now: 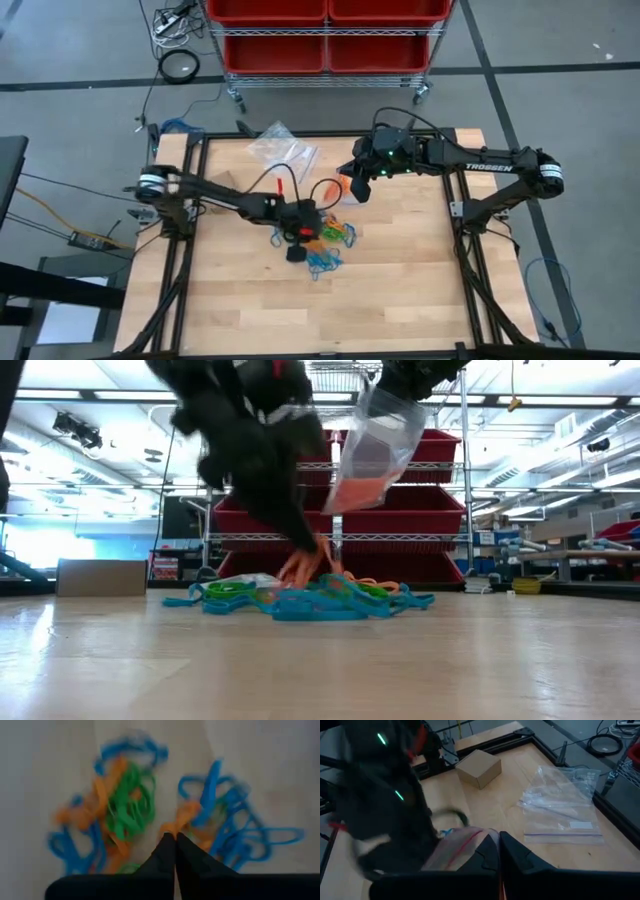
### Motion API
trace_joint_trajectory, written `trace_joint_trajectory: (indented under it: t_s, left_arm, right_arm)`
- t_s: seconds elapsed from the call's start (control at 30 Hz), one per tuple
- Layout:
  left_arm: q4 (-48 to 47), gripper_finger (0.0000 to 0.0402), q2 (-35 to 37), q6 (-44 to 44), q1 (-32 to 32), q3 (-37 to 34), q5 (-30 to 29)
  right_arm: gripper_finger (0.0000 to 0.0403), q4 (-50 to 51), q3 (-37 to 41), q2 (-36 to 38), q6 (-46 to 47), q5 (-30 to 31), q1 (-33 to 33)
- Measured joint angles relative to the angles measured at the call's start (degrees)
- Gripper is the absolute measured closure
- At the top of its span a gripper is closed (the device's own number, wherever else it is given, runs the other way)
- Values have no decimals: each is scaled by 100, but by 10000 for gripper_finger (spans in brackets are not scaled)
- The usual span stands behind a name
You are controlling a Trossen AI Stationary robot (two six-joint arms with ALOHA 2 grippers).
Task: Sort rubber bands
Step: Put the orange rubber band into the transparent zip bag
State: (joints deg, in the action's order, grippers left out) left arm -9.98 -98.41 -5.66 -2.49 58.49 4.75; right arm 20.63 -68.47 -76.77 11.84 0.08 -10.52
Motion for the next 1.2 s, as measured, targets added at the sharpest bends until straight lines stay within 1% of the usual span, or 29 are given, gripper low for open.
trace_joint_trajectory:
  t_s: [0.13,0.2,0.33,0.47,0.63,0.73,0.83,0.9,1.03,1.1,1.17,1.2]
  left_arm:
    - [-676,397,610,-183,-117,291,-231]
    - [-940,397,924,-189,-144,456,-236]
    - [-1472,398,1308,-245,-204,659,-335]
    - [-1731,398,1508,-316,-284,850,-503]
    - [-1906,398,1533,-480,-358,980,-666]
    - [-1967,398,1536,-484,-360,1022,-673]
    - [-2778,398,1448,-479,-309,1017,-651]
    - [-3185,398,1358,-408,-277,969,-647]
    - [-3084,393,1370,-265,-306,819,-482]
    - [-3005,392,1370,-246,-360,618,-409]
    - [-3002,393,1364,-167,-404,337,-186]
    - [-2975,394,1363,-142,-436,182,37]
  right_arm:
    - [403,4,0,0,15,0,2]
    - [403,-23,0,0,58,14,29]
    - [403,-22,0,0,187,14,114]
    - [403,-106,-1,-90,272,21,205]
    - [403,-203,-2,-535,352,-42,309]
    - [403,-311,0,-874,361,-275,326]
    - [403,-413,0,-1109,369,-362,322]
    - [403,-420,2,-1141,366,-376,292]
    - [403,-485,0,-1090,356,-354,224]
    - [403,-526,0,-983,358,-354,212]
    - [403,-574,0,-877,358,-358,206]
    - [403,-538,0,-849,355,-359,211]
